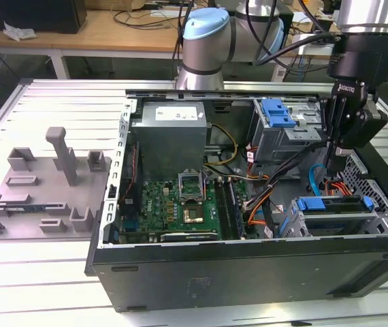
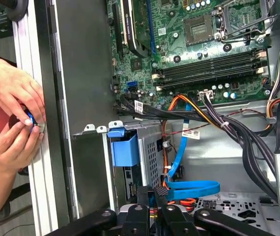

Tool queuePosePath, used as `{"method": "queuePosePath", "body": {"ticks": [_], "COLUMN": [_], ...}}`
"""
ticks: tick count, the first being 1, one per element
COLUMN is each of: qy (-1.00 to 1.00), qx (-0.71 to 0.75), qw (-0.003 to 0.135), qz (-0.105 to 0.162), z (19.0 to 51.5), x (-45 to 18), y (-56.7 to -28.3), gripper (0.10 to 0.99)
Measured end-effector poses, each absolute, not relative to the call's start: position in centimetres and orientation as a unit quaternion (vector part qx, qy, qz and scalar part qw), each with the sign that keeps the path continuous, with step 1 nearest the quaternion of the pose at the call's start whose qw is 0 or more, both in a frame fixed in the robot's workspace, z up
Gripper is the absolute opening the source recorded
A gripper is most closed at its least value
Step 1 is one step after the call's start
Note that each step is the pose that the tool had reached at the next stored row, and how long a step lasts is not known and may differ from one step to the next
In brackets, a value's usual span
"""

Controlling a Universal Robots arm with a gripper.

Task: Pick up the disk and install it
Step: 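Insert the second disk wire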

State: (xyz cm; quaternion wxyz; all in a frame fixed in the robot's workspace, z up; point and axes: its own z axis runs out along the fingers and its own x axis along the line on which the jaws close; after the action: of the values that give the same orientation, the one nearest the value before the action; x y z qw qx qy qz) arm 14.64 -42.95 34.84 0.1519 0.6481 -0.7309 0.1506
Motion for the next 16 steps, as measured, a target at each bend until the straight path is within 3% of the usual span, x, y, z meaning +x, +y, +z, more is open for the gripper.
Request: {"method": "queuePosePath", "body": {"ticks": [11,16], "qy": [-0.735,-0.740], "qx": [0.652,0.657], "qw": [0.132,0.103], "qz": [0.128,0.102], "z": [35.1,35.3], "x": [14.6,14.6], "y": [-46.2,-47.7], "gripper": [0.161,0.161]}}
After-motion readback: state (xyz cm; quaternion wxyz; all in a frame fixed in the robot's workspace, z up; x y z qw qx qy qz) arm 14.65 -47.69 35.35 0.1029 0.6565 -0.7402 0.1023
